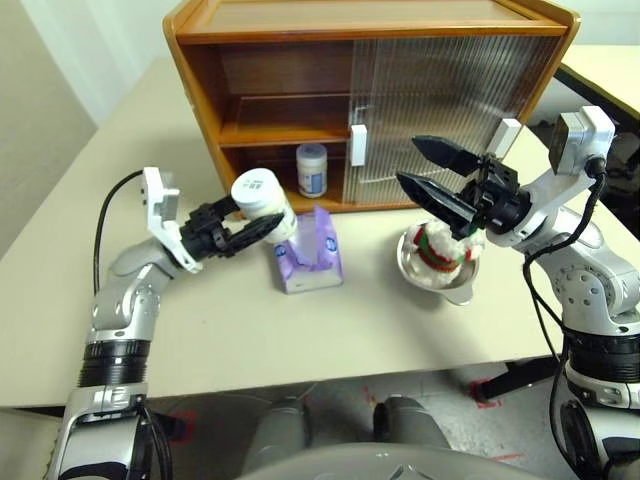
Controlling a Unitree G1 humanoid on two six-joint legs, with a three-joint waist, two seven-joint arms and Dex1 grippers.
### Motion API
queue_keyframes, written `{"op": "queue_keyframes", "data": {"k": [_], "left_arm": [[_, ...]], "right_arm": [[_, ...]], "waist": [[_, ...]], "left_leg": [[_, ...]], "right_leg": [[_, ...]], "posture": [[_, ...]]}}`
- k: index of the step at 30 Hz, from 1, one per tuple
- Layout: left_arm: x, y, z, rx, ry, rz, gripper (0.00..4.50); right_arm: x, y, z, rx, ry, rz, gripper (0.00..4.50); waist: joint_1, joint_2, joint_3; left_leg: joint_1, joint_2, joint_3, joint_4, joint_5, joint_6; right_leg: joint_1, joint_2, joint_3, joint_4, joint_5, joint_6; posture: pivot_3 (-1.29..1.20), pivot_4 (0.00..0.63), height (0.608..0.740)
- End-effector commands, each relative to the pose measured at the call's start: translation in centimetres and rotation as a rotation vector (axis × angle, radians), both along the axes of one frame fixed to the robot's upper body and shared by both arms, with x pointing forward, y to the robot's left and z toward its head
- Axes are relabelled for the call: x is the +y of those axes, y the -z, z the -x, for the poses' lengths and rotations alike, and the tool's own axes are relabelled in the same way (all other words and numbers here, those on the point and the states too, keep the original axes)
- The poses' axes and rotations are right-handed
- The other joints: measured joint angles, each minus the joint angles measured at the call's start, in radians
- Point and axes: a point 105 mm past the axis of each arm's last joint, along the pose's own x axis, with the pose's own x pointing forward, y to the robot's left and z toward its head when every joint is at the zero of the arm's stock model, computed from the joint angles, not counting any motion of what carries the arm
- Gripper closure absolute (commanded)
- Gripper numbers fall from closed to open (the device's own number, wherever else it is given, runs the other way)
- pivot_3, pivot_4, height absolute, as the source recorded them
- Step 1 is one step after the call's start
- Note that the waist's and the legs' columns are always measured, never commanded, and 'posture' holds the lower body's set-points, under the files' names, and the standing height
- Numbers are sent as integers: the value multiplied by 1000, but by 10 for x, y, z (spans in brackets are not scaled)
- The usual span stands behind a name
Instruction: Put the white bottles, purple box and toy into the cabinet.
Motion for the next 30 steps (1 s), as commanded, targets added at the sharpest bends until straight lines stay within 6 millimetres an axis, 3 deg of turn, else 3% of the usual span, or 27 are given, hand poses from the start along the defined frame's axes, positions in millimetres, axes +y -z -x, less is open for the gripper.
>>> {"op": "queue_keyframes", "data": {"k": [1, 16, 30], "left_arm": [[-6, -9, -12, -18, -83, -4, 1416], [-6, 4, -49, 10, -455, -76, 1416], [-6, 33, -64, 66, -620, -113, 1416]], "right_arm": [[-2, -1, 0, -15, 12, -4, 0], [0, 1, 2, -17, 16, -15, 0], [0, 0, 4, -22, 19, -17, 0]], "waist": [[-1, 0, 0], [-3, -1, 0], [-5, -1, -1]], "left_leg": [[0, 0, 0, 0, 0, 0], [0, -1, 0, 0, 0, 0], [-1, -1, 0, 0, 0, 0]], "right_leg": [[0, 0, 0, 0, 0, 0], [0, 1, 1, 0, 2, 0], [0, 1, 1, -1, 3, 1]], "posture": [[39, 0, 740], [26, 0, 740], [14, 0, 740]]}}
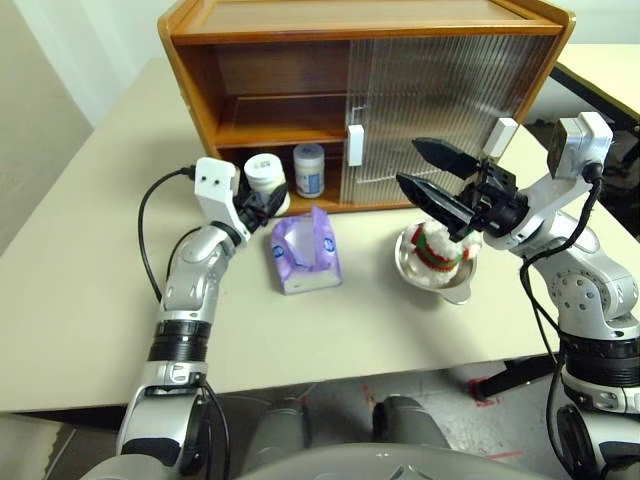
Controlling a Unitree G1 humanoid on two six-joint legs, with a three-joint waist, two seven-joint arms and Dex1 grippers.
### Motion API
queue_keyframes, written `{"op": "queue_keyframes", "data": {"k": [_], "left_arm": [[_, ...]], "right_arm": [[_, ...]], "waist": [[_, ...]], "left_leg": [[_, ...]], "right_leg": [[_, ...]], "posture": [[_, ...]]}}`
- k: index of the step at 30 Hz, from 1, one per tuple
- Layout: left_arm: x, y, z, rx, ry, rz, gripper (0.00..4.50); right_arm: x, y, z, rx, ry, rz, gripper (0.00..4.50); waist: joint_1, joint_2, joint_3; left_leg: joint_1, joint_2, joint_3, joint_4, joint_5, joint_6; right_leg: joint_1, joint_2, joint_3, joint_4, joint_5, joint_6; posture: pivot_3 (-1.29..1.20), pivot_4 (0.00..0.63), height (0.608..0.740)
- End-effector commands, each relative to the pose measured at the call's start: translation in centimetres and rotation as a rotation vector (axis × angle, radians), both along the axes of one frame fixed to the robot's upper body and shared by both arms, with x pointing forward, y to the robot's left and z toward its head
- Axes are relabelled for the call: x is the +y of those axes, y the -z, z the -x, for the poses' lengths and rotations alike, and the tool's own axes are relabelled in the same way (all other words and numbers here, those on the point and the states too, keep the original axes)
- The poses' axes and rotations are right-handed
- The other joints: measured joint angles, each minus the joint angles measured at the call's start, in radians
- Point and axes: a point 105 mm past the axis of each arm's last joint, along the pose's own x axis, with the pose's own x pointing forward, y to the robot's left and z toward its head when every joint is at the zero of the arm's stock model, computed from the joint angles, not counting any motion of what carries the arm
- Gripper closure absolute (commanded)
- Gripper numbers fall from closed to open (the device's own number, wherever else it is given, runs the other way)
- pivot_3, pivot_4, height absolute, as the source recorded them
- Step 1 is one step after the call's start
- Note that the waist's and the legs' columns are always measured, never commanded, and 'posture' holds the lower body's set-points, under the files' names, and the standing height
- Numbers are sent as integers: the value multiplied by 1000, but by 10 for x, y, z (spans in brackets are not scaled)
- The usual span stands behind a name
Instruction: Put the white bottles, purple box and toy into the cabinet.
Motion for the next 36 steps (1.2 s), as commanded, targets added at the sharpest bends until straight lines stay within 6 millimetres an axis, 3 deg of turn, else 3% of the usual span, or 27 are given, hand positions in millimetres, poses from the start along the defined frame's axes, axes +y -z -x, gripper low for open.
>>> {"op": "queue_keyframes", "data": {"k": [1, 29, 36], "left_arm": [[1, -6, -3, -41, -23, -19, 1416], [-15, -2, -46, -74, -247, -3, 1416], [-11, 2, -53, -58, -292, -14, 1416]], "right_arm": [[-1, -2, 3, -23, 7, 3, 0], [1, -2, 3, -22, 11, -4, 0], [1, -2, 3, -23, 17, -6, 0]], "waist": [[1, 0, 0], [1, -2, 0], [0, -2, 0]], "left_leg": [[0, 0, 0, 0, 0, 0], [-1, -1, 0, 1, 0, -1], [-1, -1, 0, 1, -1, -1]], "right_leg": [[0, 0, 0, 0, 0, 0], [0, 0, 0, -1, 2, 2], [0, 0, 0, -1, 2, 2]], "posture": [[14, 0, 740], [-2, 0, 740], [-7, 0, 740]]}}
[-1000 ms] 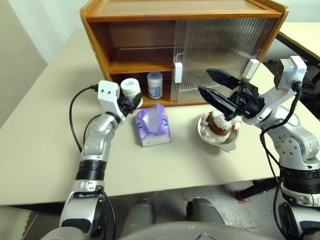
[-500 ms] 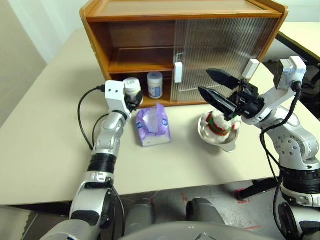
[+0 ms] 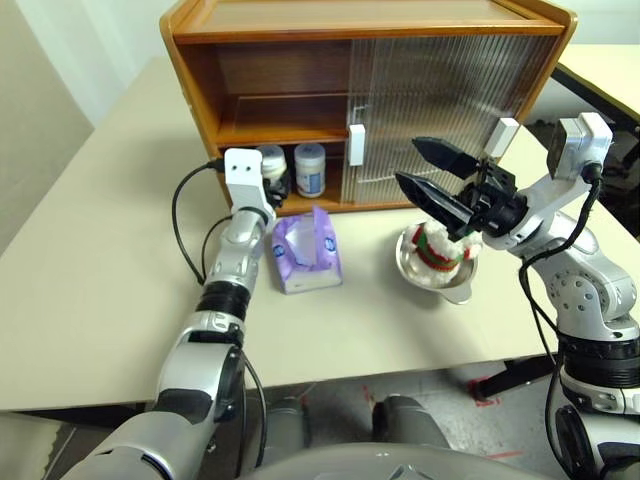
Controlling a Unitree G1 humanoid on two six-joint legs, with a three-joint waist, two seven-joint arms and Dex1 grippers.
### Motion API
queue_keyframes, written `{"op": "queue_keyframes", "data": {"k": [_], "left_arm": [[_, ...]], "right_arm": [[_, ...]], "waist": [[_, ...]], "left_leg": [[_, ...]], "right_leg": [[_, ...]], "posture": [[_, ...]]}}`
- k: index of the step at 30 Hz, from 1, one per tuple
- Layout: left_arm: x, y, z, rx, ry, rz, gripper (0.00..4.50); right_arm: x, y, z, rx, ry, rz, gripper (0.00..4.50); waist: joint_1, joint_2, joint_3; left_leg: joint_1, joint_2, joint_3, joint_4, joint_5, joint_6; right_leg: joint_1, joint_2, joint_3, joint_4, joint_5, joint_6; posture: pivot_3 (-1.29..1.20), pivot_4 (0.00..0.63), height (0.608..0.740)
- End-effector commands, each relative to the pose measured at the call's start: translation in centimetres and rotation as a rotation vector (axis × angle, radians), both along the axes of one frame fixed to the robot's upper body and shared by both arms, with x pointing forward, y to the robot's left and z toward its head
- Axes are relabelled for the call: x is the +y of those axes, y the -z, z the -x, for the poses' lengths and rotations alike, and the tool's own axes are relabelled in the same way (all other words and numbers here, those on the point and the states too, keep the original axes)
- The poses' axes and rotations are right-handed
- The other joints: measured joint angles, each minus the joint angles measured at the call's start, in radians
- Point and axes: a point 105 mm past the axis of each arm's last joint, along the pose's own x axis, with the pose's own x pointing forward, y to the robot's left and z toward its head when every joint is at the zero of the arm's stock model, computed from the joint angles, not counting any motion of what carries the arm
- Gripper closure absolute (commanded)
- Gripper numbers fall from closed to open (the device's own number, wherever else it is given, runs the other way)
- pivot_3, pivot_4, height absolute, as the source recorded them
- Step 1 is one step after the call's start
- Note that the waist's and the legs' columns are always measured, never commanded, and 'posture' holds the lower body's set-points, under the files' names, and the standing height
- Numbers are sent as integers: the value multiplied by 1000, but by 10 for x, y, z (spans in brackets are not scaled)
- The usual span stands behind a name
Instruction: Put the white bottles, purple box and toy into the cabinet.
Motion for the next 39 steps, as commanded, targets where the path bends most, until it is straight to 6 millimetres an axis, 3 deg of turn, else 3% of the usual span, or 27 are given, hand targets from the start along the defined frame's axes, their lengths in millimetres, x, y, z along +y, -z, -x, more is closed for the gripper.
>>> {"op": "queue_keyframes", "data": {"k": [1, 32, 36, 39], "left_arm": [[3, -10, -6, -35, -33, -12, 1416], [-3, -3, -20, 18, -92, -32, 1416], [-4, -2, -20, 25, -93, -44, 23], [-5, -1, -19, 26, -91, -45, 23]], "right_arm": [[0, -2, 3, -25, 7, 3, 0], [0, -4, 3, -25, 13, 0, 0], [0, -4, 3, -24, 11, 0, 0], [1, -4, 3, -25, 9, 0, 0]], "waist": [[0, 0, 0], [-1, -1, 0], [-1, -1, 0], [-1, -1, 0]], "left_leg": [[0, 0, 0, 0, 0, 0], [0, -1, 0, 2, -1, -2], [-1, -1, 0, 3, -1, -2], [0, -1, 0, 4, -1, -2]], "right_leg": [[0, 0, 0, 0, 0, 0], [0, 0, 0, 0, 1, 1], [0, 0, 0, 1, 1, 1], [1, 0, 0, 1, 1, 1]], "posture": [[-8, 0, 740], [-14, 0, 740], [-11, 0, 740], [-9, 0, 740]]}}
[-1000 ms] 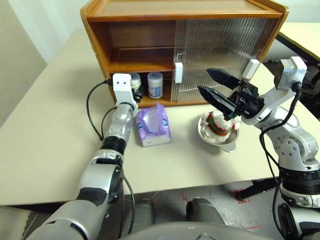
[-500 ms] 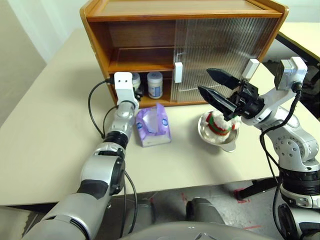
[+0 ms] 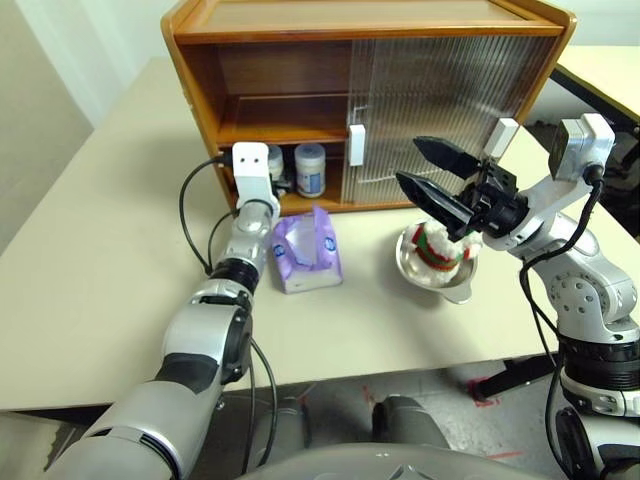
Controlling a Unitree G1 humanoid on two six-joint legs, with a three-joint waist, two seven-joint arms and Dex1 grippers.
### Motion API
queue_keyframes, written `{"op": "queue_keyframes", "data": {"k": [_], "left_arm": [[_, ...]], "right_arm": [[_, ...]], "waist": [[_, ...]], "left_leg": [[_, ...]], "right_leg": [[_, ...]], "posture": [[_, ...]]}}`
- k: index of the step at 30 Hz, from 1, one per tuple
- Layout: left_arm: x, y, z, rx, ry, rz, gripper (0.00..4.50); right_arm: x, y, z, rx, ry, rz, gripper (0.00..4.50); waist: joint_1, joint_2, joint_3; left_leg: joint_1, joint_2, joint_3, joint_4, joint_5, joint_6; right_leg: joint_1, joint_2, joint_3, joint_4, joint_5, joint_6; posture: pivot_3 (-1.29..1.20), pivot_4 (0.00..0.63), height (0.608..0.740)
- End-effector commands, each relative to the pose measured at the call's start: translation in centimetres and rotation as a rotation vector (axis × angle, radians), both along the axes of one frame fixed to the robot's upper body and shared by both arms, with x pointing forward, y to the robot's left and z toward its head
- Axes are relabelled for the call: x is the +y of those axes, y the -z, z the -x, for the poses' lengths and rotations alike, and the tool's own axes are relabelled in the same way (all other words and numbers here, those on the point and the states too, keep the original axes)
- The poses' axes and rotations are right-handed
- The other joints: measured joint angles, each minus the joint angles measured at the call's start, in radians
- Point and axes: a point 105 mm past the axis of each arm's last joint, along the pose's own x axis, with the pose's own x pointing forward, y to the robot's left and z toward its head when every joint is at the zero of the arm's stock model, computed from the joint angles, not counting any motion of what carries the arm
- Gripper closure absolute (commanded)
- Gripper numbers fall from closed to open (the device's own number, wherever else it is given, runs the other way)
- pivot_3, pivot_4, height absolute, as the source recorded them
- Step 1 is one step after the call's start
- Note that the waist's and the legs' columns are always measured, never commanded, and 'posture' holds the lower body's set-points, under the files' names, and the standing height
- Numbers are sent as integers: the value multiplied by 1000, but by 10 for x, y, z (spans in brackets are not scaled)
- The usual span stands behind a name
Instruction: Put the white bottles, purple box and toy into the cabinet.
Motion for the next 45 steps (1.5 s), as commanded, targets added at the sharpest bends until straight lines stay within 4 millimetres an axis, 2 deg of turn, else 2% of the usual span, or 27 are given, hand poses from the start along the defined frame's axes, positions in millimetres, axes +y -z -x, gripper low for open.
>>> {"op": "queue_keyframes", "data": {"k": [1, 14, 24, 33, 45], "left_arm": [[-5, -3, -1, -10, 10, -17, 23], [-10, 3, 8, -31, 5, 5, 23], [-2, 7, 19, -38, -28, 4, 23], [-6, 4, 30, -42, 15, 6, 23], [5, -9, 44, -58, 66, 4, 23]], "right_arm": [[1, -3, 1, -20, 0, 3, 0], [3, -2, 2, -19, -19, 4, 0], [4, 1, 2, -7, -34, 9, 0], [6, 0, 1, -9, -45, 8, 0], [6, 0, -1, -10, -45, 6, 0]], "waist": [[0, 0, 0], [1, 0, 0], [3, 0, 0], [4, 0, 0], [5, 0, 0]], "left_leg": [[0, 0, 0, 1, 0, 0], [0, 1, 0, 5, -1, -1], [0, 2, 0, 6, -1, -1], [0, 2, 0, 6, -1, -1], [0, 2, 0, 6, -1, -1]], "right_leg": [[0, 0, 0, 0, 0, 0], [1, 0, 0, 0, 1, 0], [1, 0, 0, 1, 2, 0], [1, 0, 0, 0, 2, 0], [1, 0, 0, 0, 2, -1]], "posture": [[-8, 0, 740], [8, 0, 740], [27, 0, 740], [33, 0, 740], [43, 0, 740]]}}
